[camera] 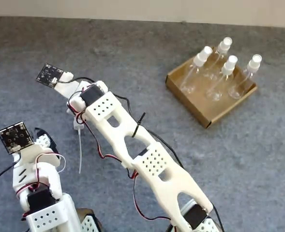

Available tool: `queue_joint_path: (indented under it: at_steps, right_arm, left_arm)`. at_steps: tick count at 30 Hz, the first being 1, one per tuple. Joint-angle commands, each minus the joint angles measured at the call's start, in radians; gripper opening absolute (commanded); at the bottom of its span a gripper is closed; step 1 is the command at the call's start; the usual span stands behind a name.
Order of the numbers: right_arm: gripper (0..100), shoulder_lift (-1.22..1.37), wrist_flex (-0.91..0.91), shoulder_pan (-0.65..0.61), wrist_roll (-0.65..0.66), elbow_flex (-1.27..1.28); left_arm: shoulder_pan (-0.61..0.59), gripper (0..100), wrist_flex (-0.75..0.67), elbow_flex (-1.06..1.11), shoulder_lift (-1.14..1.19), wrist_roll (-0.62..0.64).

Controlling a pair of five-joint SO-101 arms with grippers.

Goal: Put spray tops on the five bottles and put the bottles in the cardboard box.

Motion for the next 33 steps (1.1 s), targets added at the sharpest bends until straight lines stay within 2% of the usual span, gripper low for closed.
queue_joint_path:
  at_steps: [1, 5, 11, 22, 33]
  right_arm:
    - [26.1, -0.007, -0.001, 0.01, 0.014, -0.068]
    - [26.3, -0.005, -0.004, 0.027, 0.015, -0.067]
    - [36.6, -0.005, -0.002, 0.044, 0.014, -0.062]
    - [36.5, 0.002, -0.061, 0.058, 0.014, -0.056]
    - [34.9, 0.12, -0.059, 0.042, 0.015, -0.068]
  left_arm:
    - [0.019, 1, 0.003, 0.019, -0.007, -0.014]
    - [0.019, 1, 0.003, 0.019, -0.005, -0.014]
    - [0.019, 1, 0.025, 0.019, -0.007, -0.014]
    - [0.019, 1, 0.025, 0.019, -0.007, -0.014]
    - [0.019, 1, 0.025, 0.019, -0.007, -0.014]
